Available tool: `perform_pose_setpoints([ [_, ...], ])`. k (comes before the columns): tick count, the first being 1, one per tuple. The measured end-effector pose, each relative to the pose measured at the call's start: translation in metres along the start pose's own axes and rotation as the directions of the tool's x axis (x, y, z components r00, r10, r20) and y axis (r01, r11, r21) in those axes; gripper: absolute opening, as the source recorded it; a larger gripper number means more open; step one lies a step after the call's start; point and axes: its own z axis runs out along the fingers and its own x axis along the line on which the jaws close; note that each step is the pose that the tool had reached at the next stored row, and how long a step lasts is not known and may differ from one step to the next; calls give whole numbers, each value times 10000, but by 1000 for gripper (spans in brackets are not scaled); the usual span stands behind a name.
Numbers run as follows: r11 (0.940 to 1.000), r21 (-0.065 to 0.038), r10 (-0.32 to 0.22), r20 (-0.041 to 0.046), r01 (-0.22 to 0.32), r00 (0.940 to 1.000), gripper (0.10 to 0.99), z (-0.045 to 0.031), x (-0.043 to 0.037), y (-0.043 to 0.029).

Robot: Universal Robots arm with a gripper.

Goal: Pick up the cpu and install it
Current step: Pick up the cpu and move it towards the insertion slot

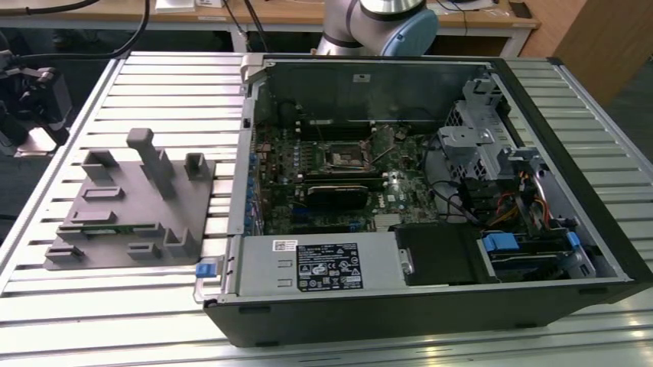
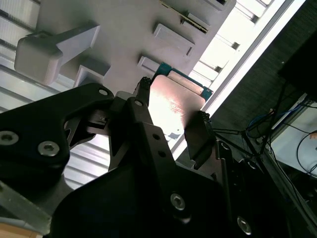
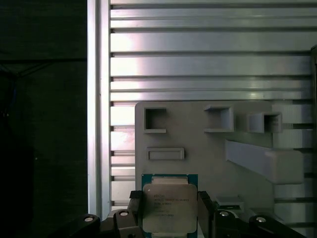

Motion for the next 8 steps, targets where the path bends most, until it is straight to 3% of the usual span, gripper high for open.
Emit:
perform_pose_setpoints([
  [8, 10000, 1, 0, -1, 0, 10000, 533, -18, 0, 1],
])
